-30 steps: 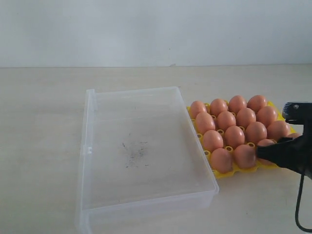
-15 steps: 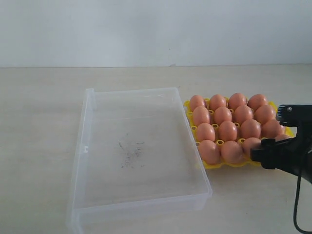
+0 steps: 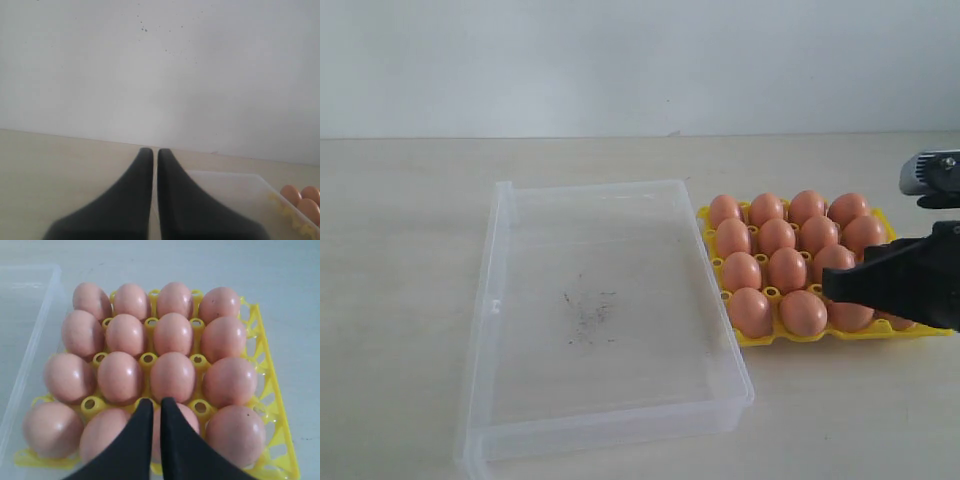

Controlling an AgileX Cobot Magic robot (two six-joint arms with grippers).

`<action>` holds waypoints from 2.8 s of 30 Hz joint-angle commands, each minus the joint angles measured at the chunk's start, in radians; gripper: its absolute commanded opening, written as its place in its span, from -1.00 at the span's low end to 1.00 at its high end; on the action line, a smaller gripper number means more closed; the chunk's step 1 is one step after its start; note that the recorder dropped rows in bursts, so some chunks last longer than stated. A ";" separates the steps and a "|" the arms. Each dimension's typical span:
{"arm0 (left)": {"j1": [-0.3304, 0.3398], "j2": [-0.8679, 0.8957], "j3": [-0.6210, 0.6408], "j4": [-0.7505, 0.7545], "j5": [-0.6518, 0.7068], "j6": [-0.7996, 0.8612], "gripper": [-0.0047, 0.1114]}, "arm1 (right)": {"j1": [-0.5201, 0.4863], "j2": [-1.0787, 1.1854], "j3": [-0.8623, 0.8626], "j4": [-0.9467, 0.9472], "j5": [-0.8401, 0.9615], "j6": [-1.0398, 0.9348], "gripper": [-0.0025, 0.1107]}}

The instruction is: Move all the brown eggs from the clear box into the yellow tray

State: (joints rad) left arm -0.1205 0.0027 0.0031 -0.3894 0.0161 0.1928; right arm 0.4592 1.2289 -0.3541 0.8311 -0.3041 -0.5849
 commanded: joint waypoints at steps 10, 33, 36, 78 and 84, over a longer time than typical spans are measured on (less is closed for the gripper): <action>-0.007 -0.003 -0.003 -0.011 -0.016 -0.007 -0.85 | 0.149 -0.011 0.013 -0.139 0.177 -0.095 -0.94; -0.006 -0.003 -0.003 -0.011 -0.016 -0.007 -0.85 | 0.846 -0.440 0.354 -0.056 -0.917 0.121 -0.96; -0.006 -0.003 -0.003 -0.011 -0.016 -0.007 -0.85 | 0.860 -0.442 0.354 -0.056 -0.917 0.085 -0.96; -0.006 -0.003 -0.003 -0.011 -0.016 -0.007 -0.85 | -0.490 -1.229 0.354 -0.009 0.536 0.060 -0.96; -0.006 -0.003 -0.003 -0.011 -0.016 -0.007 -0.85 | -0.559 -1.229 0.354 -0.005 0.618 0.070 -0.96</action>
State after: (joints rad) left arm -0.1205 0.0027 0.0031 -0.3894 0.0161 0.1928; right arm -0.0631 0.0044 -0.0001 0.8258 0.2804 -0.5203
